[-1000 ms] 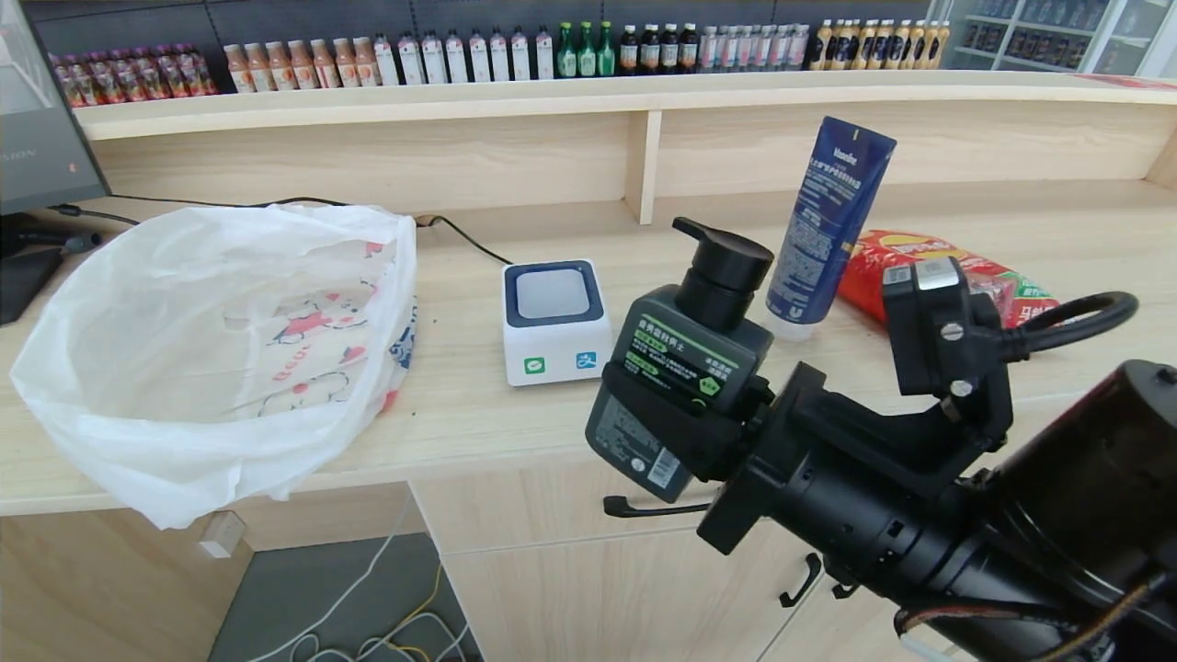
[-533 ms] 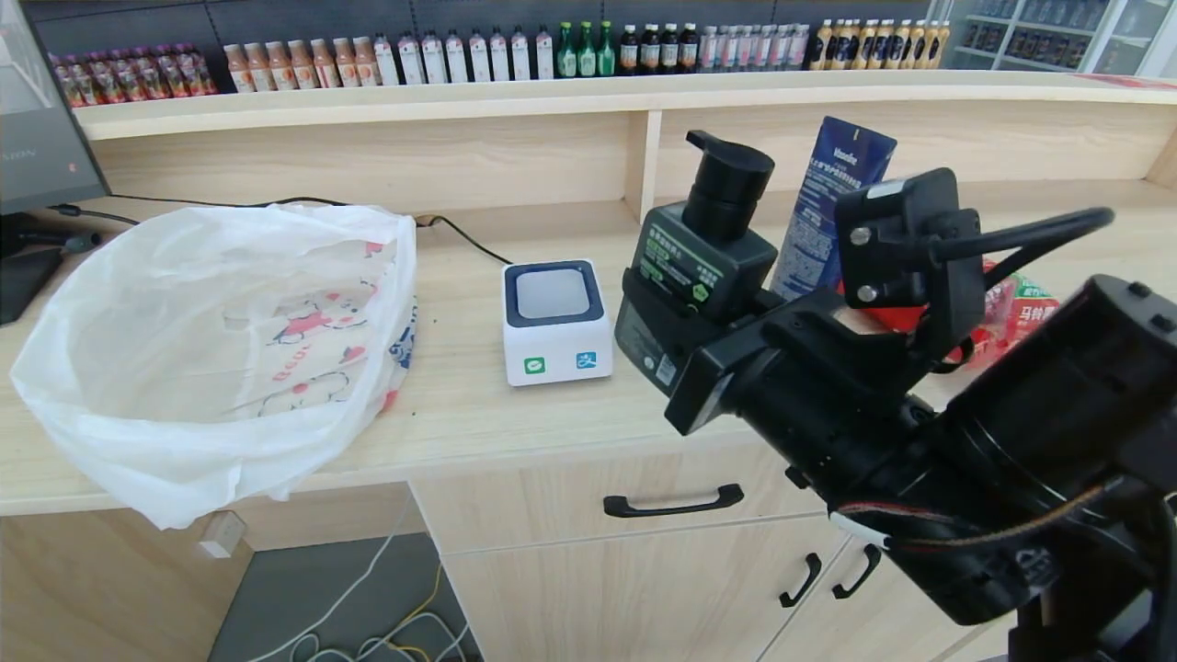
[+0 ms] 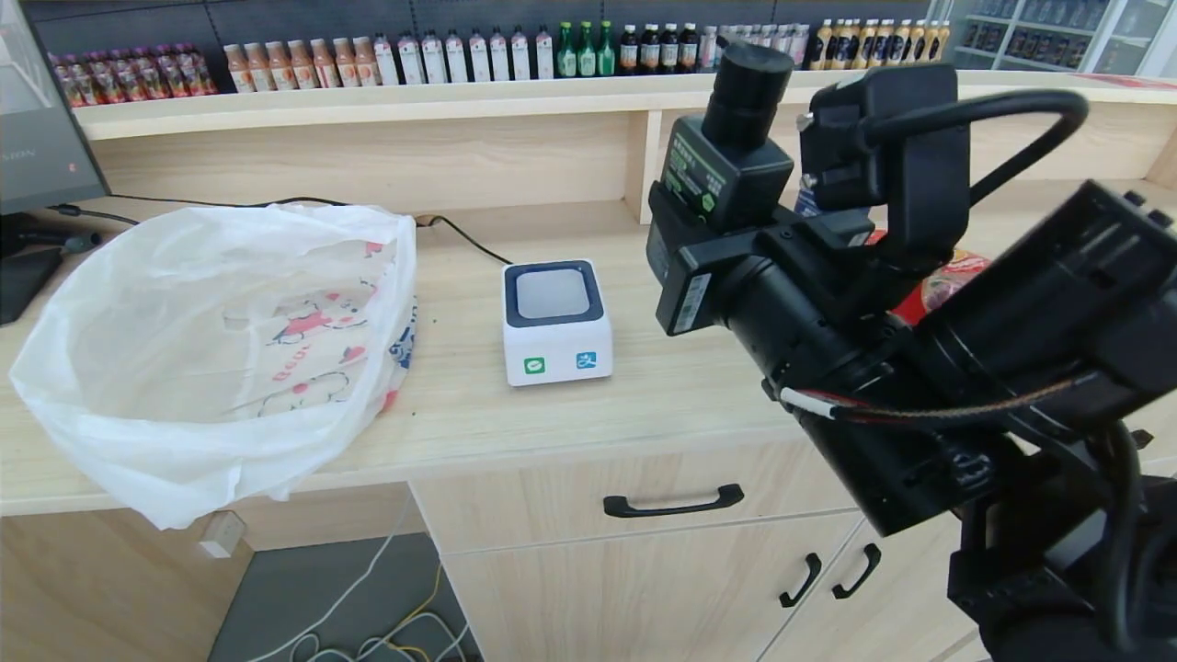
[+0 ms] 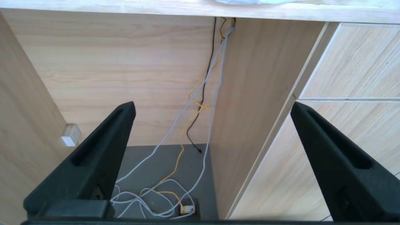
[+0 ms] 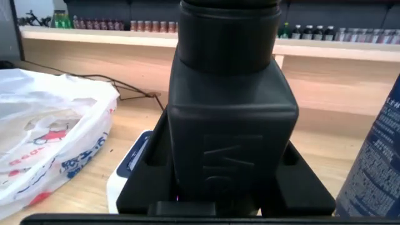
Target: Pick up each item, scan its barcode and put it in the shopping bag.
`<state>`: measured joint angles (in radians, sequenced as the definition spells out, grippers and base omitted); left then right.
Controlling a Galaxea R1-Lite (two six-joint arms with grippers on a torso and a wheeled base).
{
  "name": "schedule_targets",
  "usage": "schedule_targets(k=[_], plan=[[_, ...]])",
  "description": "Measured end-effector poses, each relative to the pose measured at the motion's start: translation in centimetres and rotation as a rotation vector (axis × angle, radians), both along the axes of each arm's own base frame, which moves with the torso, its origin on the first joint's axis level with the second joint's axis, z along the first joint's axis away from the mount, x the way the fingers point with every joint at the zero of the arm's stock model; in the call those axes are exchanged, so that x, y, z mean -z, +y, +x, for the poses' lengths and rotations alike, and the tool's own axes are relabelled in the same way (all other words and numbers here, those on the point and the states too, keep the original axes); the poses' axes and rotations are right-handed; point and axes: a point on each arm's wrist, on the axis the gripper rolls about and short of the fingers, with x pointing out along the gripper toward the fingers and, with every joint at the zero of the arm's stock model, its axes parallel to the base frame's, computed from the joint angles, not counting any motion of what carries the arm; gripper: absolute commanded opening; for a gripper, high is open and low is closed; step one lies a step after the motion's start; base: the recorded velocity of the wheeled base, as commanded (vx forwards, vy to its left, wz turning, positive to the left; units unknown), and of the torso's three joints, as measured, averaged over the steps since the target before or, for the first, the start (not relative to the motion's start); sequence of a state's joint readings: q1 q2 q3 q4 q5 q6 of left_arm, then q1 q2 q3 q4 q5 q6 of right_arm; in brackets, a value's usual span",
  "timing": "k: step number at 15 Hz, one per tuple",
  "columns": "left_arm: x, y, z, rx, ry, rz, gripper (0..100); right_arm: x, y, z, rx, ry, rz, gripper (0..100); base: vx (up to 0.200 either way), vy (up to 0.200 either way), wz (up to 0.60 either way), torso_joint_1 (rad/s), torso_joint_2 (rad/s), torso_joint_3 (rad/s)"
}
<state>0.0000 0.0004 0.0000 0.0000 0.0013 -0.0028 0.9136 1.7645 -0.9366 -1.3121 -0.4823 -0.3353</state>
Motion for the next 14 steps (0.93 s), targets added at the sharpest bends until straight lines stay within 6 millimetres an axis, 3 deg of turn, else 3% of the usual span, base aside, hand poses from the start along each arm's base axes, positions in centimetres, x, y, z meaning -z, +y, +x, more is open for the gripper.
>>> schedule_targets(k=[5, 14], plan=[[0.0, 0.0, 0.0, 0.000, 0.000, 0.000, 100, -0.7, 0.6, 0.3, 0.017, -0.033, -0.011, 0, 0.000, 0.000, 0.00, 0.000, 0.00, 0.000], [0.0, 0.0, 0.0, 0.000, 0.000, 0.000, 100, 0.1, 1.3, 0.5, 0.012, -0.024, -0.040, 0, 0.000, 0.000, 0.00, 0.000, 0.00, 0.000]])
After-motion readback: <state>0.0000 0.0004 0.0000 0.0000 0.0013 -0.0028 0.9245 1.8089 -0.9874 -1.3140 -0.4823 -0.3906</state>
